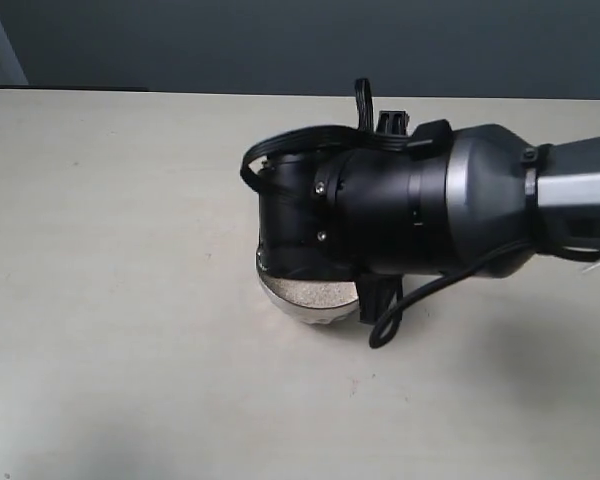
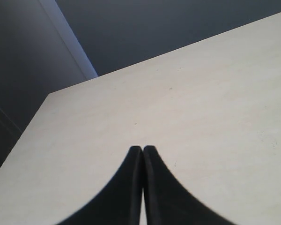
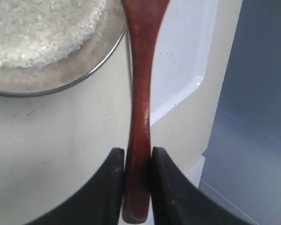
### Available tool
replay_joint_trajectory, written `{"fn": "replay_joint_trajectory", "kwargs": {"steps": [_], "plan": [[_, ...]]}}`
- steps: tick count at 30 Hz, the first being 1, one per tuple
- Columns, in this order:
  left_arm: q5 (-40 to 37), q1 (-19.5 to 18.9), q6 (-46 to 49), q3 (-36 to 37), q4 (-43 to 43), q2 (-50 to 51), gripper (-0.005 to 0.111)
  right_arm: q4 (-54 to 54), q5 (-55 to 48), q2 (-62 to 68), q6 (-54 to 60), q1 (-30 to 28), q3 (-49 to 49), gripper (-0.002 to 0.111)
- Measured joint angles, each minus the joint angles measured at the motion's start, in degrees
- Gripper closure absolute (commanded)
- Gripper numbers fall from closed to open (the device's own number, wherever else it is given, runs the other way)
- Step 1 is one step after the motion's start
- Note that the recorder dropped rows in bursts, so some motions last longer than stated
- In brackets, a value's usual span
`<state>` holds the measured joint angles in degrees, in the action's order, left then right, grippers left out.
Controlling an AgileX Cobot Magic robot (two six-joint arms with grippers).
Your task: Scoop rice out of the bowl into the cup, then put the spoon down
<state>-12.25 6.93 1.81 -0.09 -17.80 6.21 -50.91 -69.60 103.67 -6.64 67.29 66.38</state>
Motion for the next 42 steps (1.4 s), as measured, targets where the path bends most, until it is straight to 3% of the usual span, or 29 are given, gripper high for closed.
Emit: {"fn": "replay_joint_trajectory", "kwargs": {"steps": [8,19,27,42], "plan": [[0.0,0.0,0.0,0.0,0.0,0.0,0.106,-6.0,-0.3,0.0,0.1,0.0,-11.7,0.109],[0.0,0.0,0.0,0.0,0.0,0.0,0.106,-13.3,-0.3,1.4,0.1,-0.1,-11.8,0.109],[0.0,0.0,0.0,0.0,0.0,0.0,0.106,-16.9,-0.1,2.9,0.5,-4.6,-11.7,0.109],[0.0,0.0,0.0,0.0,0.0,0.0,0.106,-15.8,-0.2,7.8,0.8,-5.8,-6.2,0.109]]}}
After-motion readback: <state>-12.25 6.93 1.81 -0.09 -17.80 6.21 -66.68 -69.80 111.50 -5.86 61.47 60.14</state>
